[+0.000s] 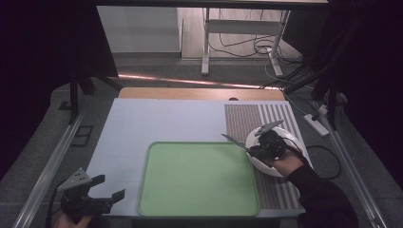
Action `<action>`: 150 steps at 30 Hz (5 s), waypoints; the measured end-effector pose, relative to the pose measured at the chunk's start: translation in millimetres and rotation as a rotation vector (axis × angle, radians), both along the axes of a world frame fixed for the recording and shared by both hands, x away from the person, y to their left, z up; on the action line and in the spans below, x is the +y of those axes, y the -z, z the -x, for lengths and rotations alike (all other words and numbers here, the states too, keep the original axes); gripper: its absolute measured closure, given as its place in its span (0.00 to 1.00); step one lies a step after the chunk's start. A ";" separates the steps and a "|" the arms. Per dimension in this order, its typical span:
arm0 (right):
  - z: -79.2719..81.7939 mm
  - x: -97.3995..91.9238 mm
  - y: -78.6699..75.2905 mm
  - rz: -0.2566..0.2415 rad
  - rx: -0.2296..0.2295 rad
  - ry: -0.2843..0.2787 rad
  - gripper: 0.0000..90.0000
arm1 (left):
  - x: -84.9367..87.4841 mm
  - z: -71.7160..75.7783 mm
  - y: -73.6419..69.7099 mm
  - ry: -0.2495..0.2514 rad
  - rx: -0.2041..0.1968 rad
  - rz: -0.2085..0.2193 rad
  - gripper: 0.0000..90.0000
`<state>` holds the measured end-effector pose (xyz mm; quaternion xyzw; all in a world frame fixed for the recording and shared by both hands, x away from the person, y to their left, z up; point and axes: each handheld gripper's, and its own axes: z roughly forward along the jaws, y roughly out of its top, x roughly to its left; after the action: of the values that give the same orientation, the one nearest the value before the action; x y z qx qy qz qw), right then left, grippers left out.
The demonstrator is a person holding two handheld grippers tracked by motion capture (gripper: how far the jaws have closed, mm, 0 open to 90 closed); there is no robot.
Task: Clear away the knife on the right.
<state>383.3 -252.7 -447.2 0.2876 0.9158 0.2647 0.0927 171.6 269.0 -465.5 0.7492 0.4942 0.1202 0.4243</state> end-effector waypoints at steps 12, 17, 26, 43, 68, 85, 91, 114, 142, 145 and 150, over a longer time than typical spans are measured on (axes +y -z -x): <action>35.8 26.4 4.4 -0.001 0.022 -0.091 0.86 | -0.2 -0.1 0.0 0.002 -0.001 -0.002 0.05; 50.0 40.6 6.2 -0.006 0.034 -0.132 0.86 | -0.4 -0.1 -0.1 0.002 -0.001 -0.003 0.05; 59.5 61.6 30.4 0.070 0.060 -0.200 0.86 | -0.5 -0.2 -0.1 0.002 0.000 -0.004 0.05; 66.7 84.9 30.6 0.055 0.130 -0.351 1.00 | -0.9 -1.0 0.2 0.001 0.006 -0.007 0.05; 31.3 67.6 48.9 0.130 0.126 -0.214 1.00 | -0.3 -0.8 0.2 0.003 0.004 -0.003 0.05; 15.8 27.4 45.3 0.131 0.176 -0.101 1.00 | -0.7 -0.5 0.0 0.005 0.001 -0.005 0.05; 15.2 24.1 45.0 0.131 0.181 -0.096 1.00 | -0.5 -0.6 0.1 0.005 0.002 -0.004 0.05; 29.6 35.5 25.9 0.067 0.115 -0.132 0.73 | -0.6 -0.6 0.1 0.004 0.002 -0.004 0.05; 50.8 3.9 10.1 -0.070 -0.033 0.055 0.00 | -1.2 -0.5 -0.1 0.004 0.001 -0.010 0.05; 53.4 -1.7 10.1 -0.079 -0.031 0.065 0.00 | -1.2 -0.5 -0.1 0.004 0.002 -0.010 0.05; 59.1 -10.4 10.4 -0.074 -0.038 0.081 0.00 | -1.3 -0.5 -0.1 0.004 0.001 -0.010 0.05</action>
<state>324.2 -263.1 -457.5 0.3226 0.8911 0.2996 0.1102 172.2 267.7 -465.4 0.7524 0.4922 0.1213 0.4205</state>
